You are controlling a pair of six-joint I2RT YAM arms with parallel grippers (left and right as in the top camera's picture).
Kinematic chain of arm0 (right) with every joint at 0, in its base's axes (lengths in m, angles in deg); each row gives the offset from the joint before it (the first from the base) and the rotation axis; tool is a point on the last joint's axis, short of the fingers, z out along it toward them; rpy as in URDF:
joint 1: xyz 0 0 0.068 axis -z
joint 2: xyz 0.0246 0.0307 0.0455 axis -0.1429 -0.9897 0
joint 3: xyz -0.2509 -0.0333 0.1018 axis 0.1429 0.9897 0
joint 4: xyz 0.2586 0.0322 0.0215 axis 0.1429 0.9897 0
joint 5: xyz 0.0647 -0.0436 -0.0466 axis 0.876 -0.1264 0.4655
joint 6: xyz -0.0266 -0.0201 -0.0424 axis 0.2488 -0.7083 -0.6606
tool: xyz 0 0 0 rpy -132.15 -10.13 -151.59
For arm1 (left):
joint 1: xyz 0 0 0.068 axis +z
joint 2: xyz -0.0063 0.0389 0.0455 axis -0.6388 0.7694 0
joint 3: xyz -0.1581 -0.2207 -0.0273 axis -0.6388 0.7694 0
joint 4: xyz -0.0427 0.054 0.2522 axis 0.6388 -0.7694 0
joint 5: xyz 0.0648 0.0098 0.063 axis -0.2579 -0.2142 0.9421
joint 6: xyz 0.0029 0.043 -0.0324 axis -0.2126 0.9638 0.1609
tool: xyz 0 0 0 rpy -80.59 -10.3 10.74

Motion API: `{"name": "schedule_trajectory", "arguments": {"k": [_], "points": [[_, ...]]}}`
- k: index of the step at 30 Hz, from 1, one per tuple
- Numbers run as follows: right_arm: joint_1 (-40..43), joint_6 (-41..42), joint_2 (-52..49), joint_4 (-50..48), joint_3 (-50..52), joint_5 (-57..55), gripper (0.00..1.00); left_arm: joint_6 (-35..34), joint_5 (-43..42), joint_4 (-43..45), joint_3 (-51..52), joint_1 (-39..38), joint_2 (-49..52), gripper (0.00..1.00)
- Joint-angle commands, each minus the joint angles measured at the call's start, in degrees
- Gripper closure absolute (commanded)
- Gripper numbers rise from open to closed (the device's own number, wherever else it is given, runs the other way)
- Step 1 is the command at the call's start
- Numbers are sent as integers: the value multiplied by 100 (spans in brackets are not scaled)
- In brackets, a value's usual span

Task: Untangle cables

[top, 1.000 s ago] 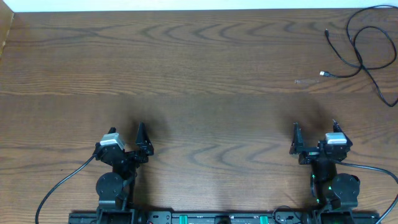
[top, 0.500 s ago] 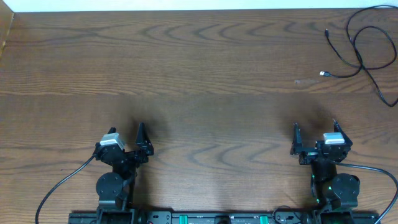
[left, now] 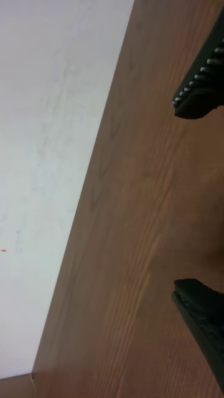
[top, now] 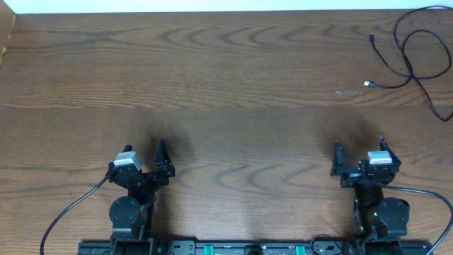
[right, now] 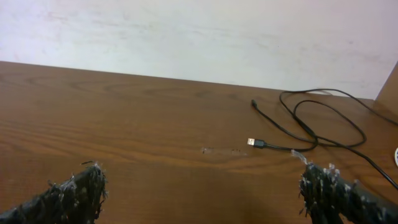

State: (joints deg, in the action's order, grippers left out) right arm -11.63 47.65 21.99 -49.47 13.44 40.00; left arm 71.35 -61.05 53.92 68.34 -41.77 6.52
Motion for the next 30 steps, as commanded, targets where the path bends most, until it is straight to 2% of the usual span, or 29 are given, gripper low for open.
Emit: {"name": "schedule_trajectory", "arguments": {"k": [1, 22, 30], "points": [[-37, -74, 44, 9, 13, -2, 1, 79, 33, -173, 136, -26, -35, 13], [-39, -74, 44, 7, 13, -2, 1, 79, 33, -173, 136, -26, -35, 13], [-284, -74, 44, 7, 13, -2, 1, 79, 33, -173, 136, -26, -35, 13]]}}
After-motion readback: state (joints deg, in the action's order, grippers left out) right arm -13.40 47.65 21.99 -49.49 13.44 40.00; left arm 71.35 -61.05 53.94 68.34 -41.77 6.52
